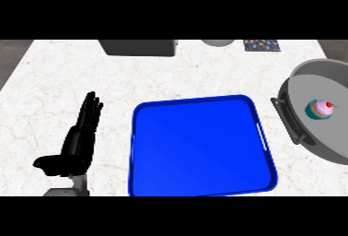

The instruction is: Pick the cupcake from the tray and place it in the pot

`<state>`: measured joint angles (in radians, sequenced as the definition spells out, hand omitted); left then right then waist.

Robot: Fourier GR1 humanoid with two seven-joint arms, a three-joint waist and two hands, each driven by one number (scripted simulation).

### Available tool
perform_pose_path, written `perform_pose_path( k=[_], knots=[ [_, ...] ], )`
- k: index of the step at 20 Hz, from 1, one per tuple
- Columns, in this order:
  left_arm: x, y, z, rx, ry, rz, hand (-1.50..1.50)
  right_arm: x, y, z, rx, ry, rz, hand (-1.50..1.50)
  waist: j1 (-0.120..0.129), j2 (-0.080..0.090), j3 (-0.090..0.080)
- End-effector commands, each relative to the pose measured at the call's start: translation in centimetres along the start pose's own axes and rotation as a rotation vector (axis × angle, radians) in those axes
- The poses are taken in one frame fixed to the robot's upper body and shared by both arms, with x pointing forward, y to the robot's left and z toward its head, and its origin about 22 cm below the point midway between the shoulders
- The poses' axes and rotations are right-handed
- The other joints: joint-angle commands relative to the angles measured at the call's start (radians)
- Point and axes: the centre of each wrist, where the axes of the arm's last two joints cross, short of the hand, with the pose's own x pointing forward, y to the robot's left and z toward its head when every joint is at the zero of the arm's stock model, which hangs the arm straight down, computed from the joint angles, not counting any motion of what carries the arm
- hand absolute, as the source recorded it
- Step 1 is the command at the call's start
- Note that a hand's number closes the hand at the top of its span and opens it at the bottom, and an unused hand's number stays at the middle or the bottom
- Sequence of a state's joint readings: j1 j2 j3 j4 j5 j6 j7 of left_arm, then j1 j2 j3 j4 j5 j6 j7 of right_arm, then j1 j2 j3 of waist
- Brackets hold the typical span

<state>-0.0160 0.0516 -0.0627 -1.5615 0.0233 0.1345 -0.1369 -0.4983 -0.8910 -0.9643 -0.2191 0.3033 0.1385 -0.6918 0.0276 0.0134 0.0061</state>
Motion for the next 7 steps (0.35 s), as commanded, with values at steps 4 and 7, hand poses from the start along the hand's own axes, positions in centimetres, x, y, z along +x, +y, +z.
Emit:
perform_pose_path(
  k=[4, 7],
  knots=[
    [0.7, -0.3, 0.0, -0.002, 0.016, -0.007, 0.0, -0.4, -2.6, 1.0, -0.127, 0.007, -0.039, -1.5, -0.001, -0.001, 0.001],
    [1.0, -0.2, 0.1, -0.016, -0.013, -0.001, 0.0, 0.1, -4.1, 1.1, -0.173, 0.006, -0.045, -1.5, 0.005, 0.001, 0.003]
  ],
)
